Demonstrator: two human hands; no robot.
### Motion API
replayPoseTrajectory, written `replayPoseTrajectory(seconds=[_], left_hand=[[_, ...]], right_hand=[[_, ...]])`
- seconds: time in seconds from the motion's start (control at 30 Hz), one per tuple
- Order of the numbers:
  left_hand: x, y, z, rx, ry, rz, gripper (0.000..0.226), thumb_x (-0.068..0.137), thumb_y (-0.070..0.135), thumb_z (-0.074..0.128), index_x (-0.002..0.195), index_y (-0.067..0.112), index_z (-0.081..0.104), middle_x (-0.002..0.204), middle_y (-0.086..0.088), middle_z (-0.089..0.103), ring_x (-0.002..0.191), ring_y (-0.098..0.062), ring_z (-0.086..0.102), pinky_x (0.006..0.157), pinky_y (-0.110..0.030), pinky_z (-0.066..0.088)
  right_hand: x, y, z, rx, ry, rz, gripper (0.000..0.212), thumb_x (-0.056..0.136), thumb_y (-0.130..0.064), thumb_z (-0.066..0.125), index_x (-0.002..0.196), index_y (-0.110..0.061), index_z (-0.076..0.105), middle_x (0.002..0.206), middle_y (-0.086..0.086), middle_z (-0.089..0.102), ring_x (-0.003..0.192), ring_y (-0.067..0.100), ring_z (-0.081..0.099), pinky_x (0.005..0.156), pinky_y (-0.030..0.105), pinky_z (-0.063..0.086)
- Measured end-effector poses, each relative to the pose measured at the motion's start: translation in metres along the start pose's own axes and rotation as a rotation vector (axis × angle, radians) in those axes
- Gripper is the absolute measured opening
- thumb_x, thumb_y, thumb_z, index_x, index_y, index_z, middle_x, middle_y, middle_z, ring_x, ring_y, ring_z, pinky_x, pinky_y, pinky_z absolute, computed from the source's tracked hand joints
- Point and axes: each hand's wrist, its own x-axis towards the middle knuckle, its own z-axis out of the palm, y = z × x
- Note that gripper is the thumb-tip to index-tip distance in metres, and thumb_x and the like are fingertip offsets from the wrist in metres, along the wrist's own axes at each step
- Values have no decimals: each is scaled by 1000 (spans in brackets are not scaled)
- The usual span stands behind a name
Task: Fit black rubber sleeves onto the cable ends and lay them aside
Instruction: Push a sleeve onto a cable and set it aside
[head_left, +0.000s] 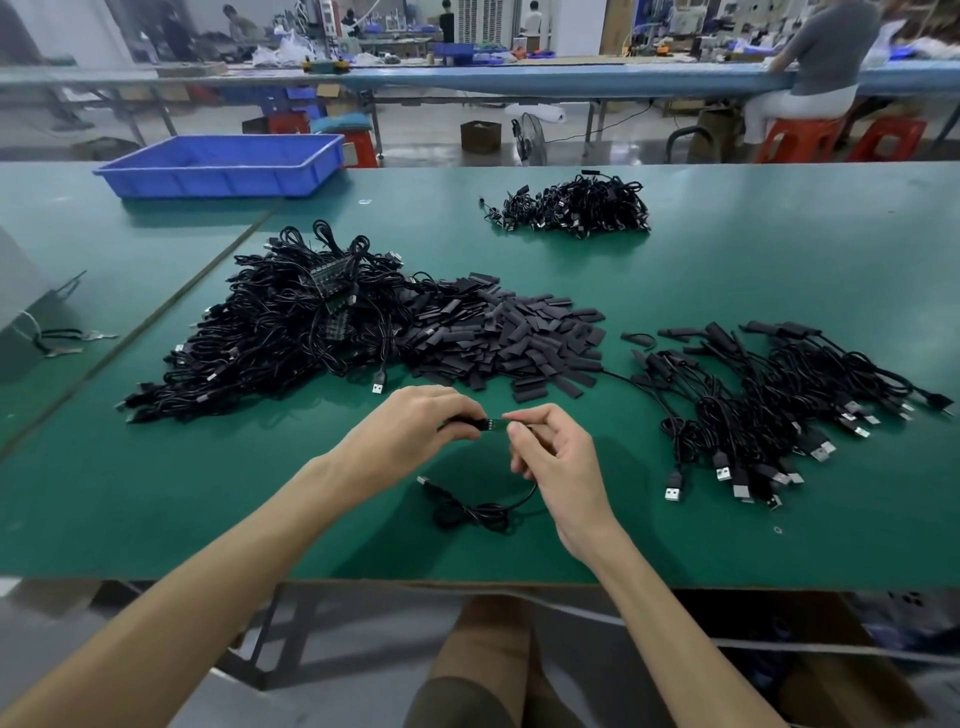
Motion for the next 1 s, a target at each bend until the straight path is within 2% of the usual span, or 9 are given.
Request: replayPoseTrajectory(seconds=[0.23,0.4,0.67,0.8,1.0], left_hand=[[-2,3,4,12,14,-10,20,93,20,74,109,10,75,103,0,75,92,-14,68,89,-29,52],[-3,1,3,16,5,-8,21,93,21,74,111,11,74,104,1,74,93,-14,67,90,-29,52],[-11,1,6,47,81,-28,20,92,21,75,108,11,74,101,1,73,92,-16,66,88,-36,54],[-12,-1,1,73,65,10,19,93,19,74,109,9,73,102,0,73,96,-18,65,89,-34,52],[-11,-3,-6,106,-42,96,21,94,16,73,112,7,73,105,-2,73,101,-19,65,92,-33,52]], right_hand=[[0,0,1,-37,20,-11,7,102,-12,61,99,-15,66,65,-2,64,64,12,57,61,28,45],[0,1,0,-35,16,-1,6,102,-13,61,100,-14,66,65,-2,64,64,11,57,61,27,46],[0,-1,1,-45,-64,11,2,102,-10,62,102,-8,64,64,1,65,63,15,58,59,26,46],[1,-1,2,-71,-108,31,2,102,-10,63,103,-8,63,63,2,67,61,15,57,58,24,46],[0,-1,2,-106,-120,35,3,102,-12,63,102,-9,65,64,3,69,59,13,58,58,23,47]])
